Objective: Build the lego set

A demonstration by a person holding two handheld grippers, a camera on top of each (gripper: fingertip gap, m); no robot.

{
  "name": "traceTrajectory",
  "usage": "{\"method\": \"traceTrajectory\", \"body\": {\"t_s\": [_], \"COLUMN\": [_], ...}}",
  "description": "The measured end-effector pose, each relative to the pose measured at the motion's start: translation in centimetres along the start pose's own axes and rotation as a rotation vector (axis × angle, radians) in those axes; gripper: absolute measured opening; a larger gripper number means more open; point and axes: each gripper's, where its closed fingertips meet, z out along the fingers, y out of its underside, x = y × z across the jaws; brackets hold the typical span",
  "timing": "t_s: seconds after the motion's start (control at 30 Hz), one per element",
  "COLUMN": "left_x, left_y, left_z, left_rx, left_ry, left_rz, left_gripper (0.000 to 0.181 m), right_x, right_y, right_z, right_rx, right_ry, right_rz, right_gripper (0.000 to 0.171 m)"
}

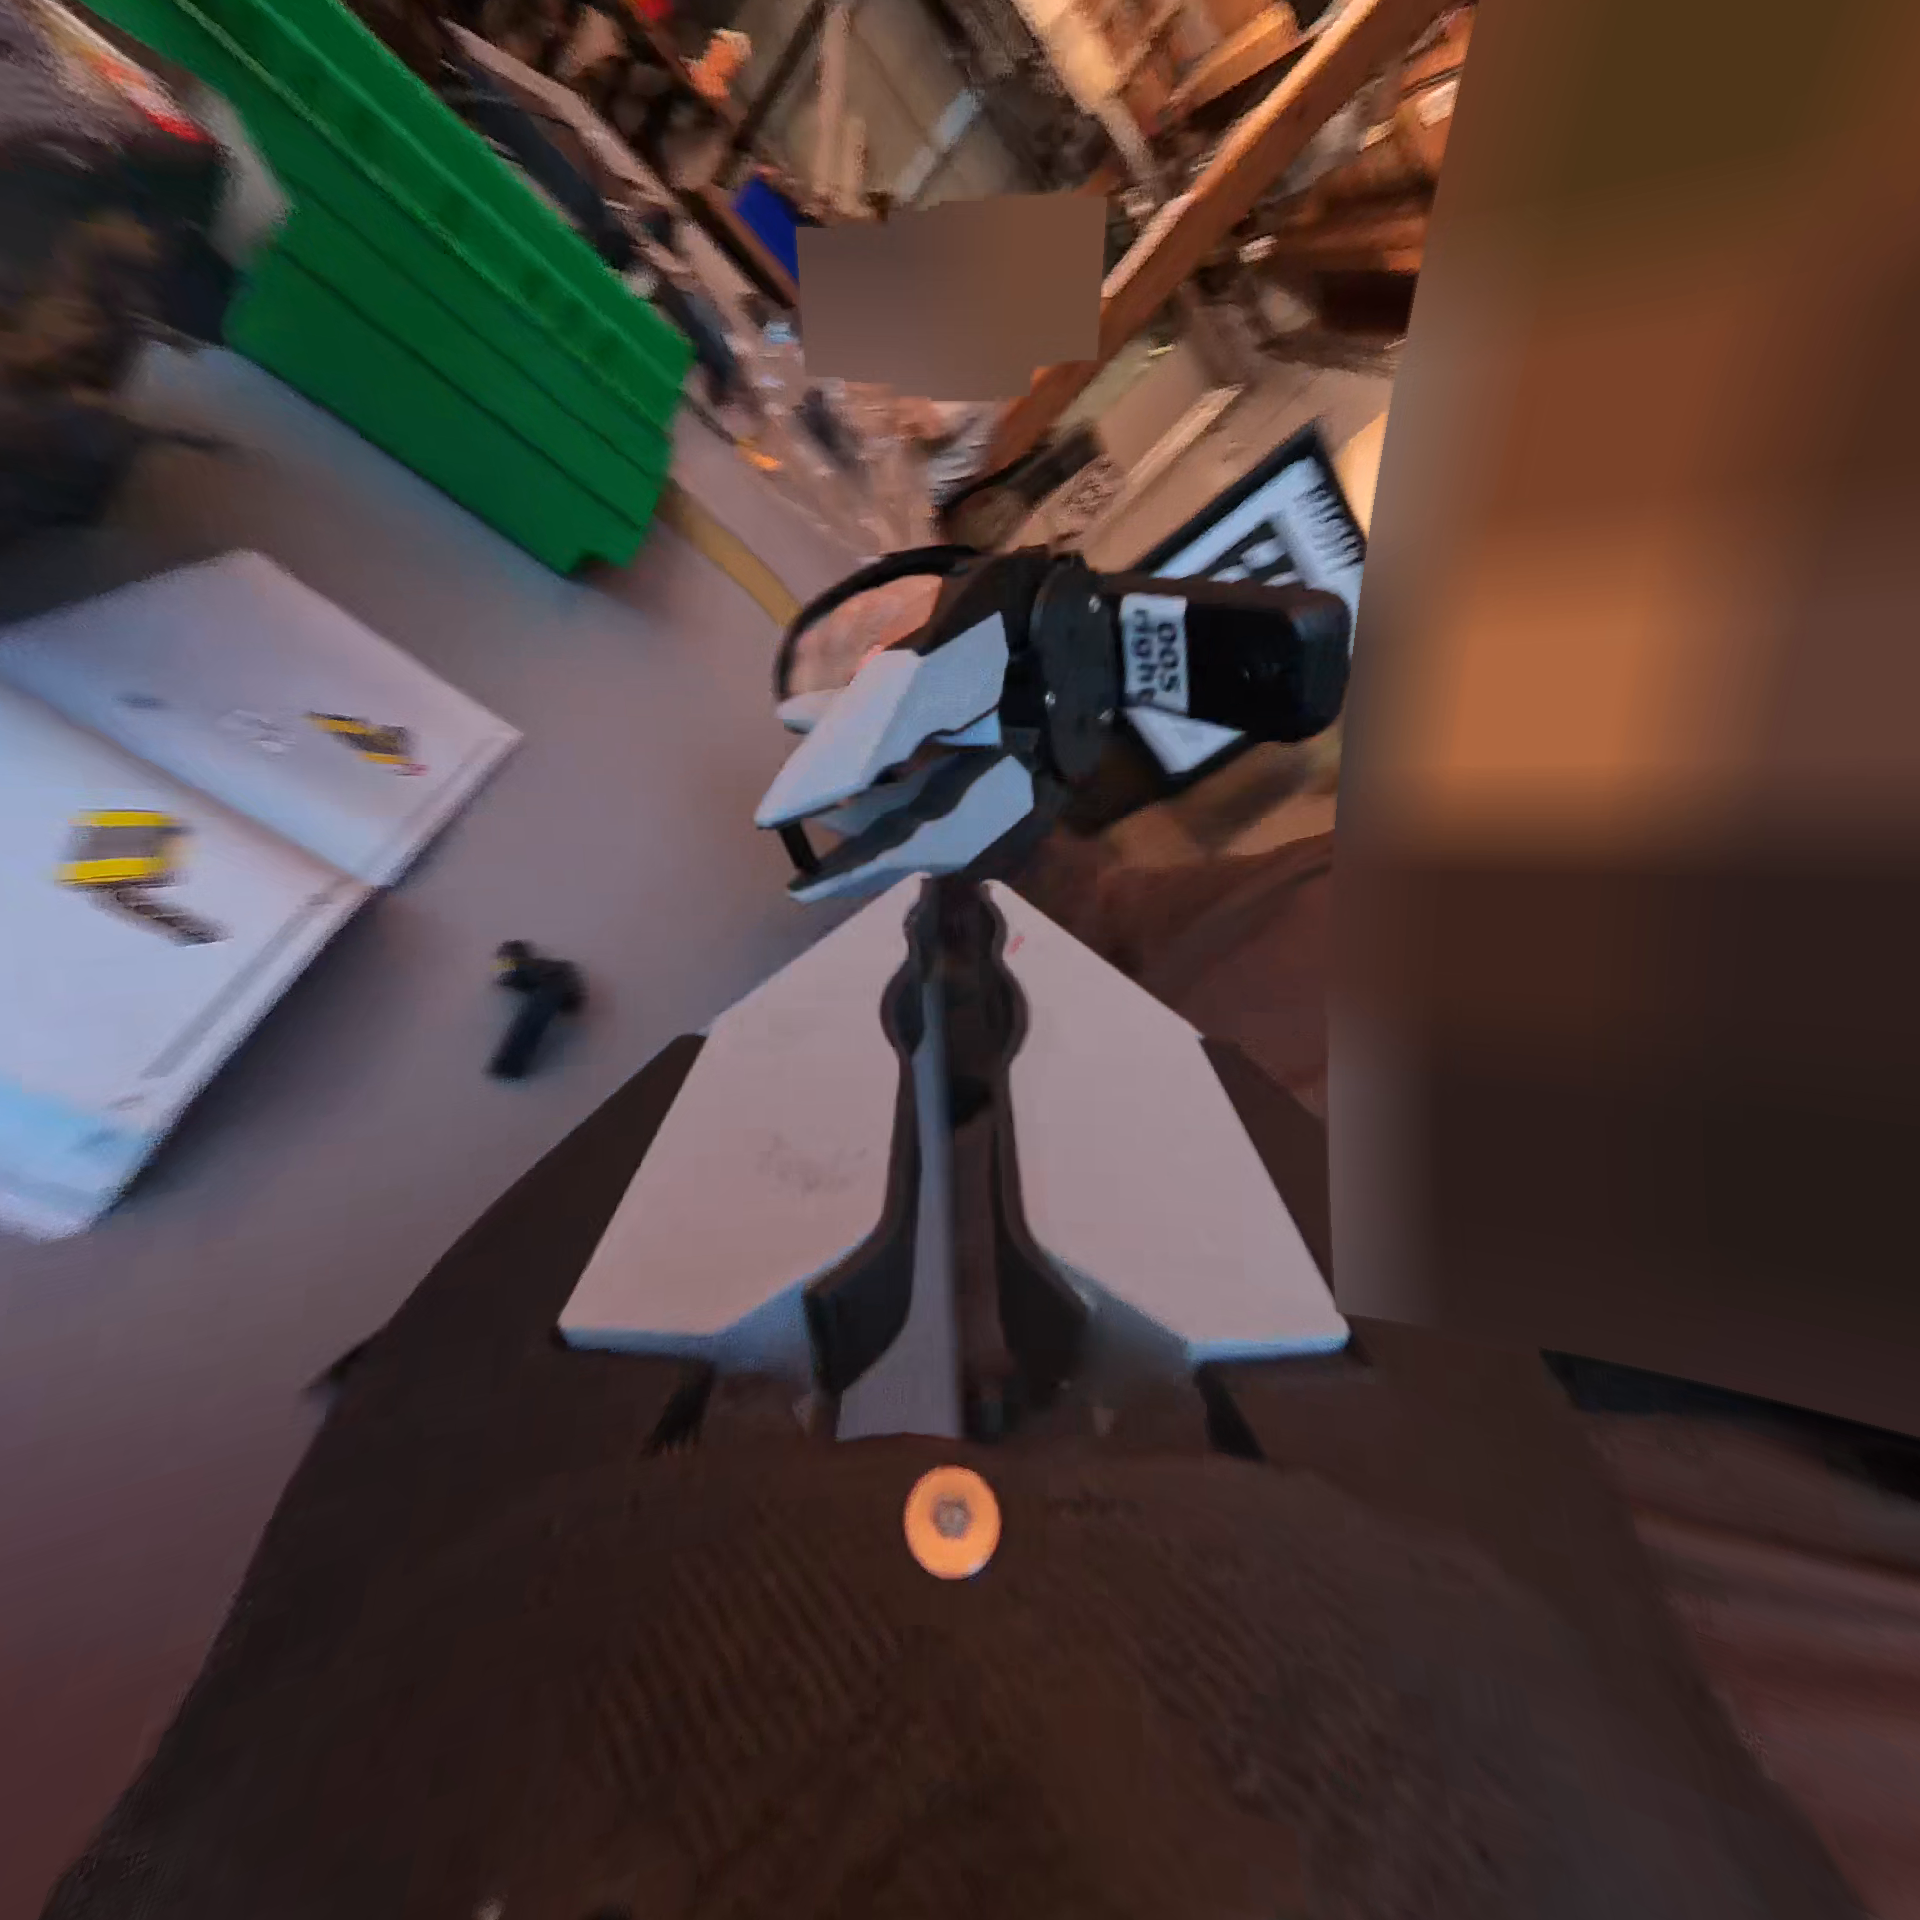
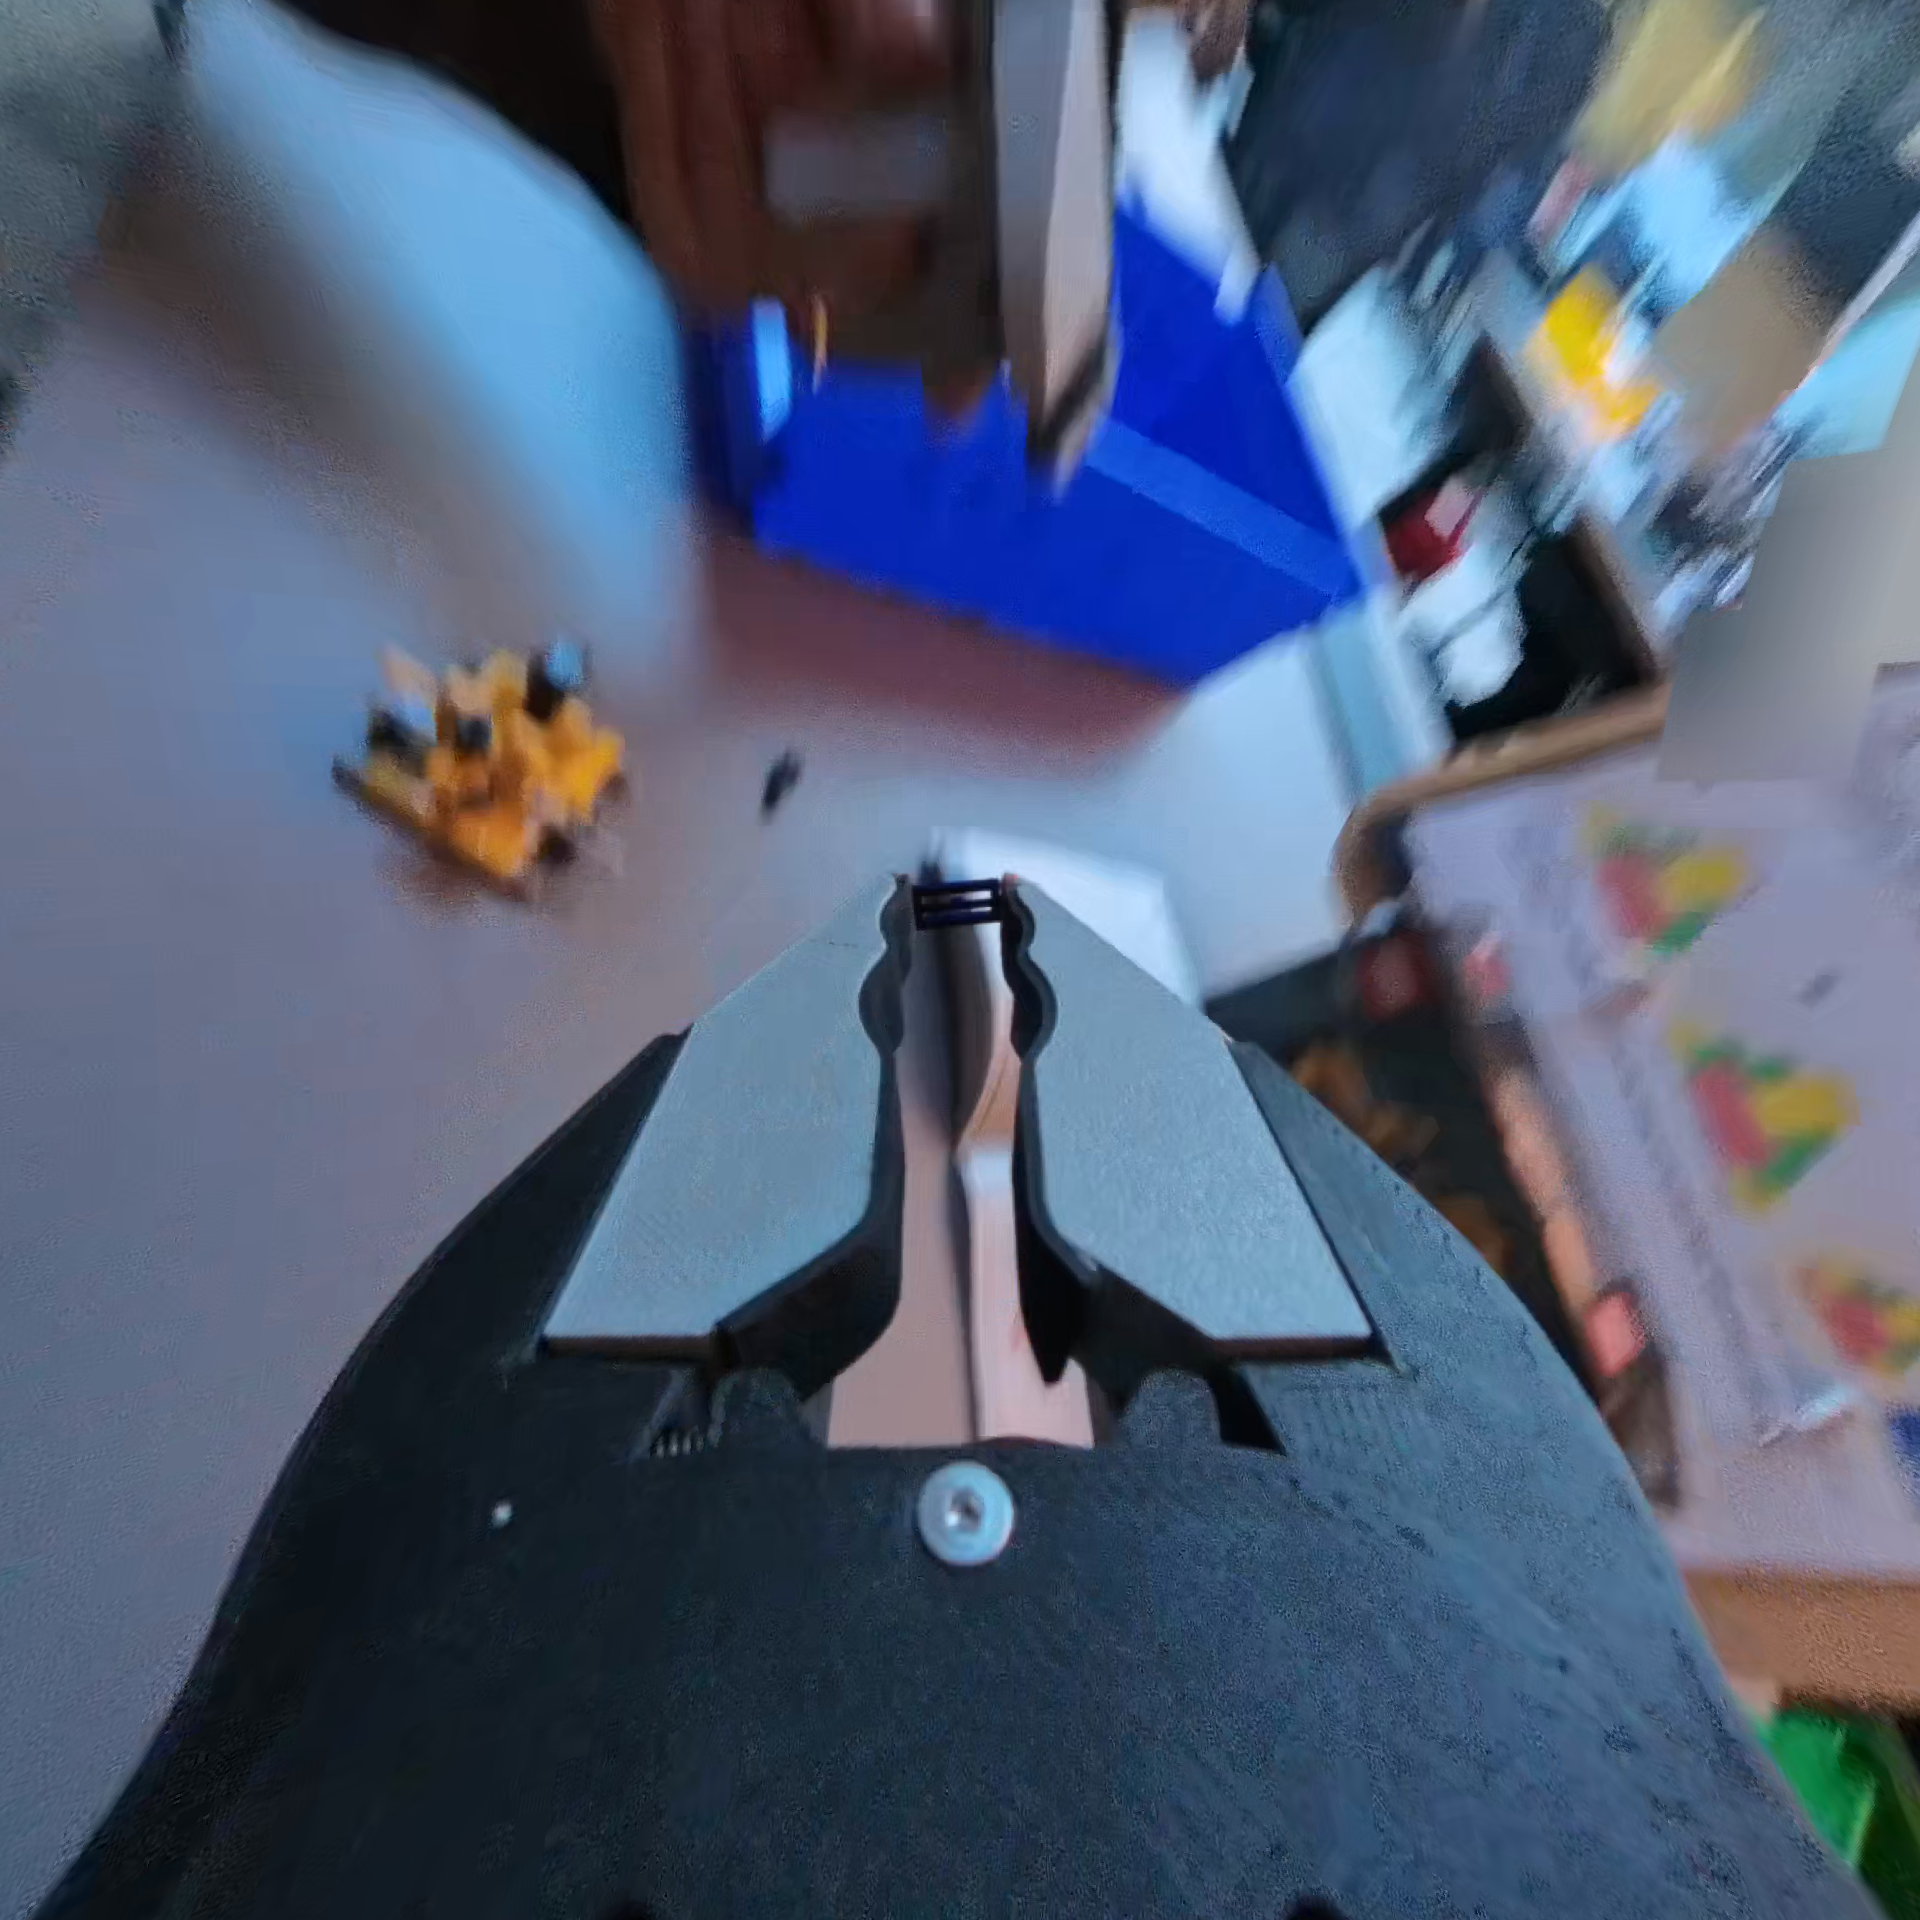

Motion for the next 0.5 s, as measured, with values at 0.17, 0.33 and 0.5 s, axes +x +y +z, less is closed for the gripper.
{"method": "traceTrajectory", "body": {"t_s": [0.17,0.33,0.5], "left_x": [-2.3,-3.6,-3.5], "left_y": [0.4,0.1,-0.6], "left_z": [-3.7,-7.0,-11.6], "left_rx": [-0.090,-0.094,-0.006], "left_ry": [-0.346,-0.549,-0.696], "left_rz": [0.261,0.382,0.435], "left_gripper": [0.020,0.028,0.028], "right_x": [-3.7,-5.3,-5.0], "right_y": [11.1,13.7,12.9], "right_z": [-1.8,-1.9,-2.4], "right_rx": [-0.410,-0.516,-0.452], "right_ry": [-0.212,-0.263,-0.251], "right_rz": [0.253,0.333,0.336], "right_gripper": [0.014,0.023,0.027]}}
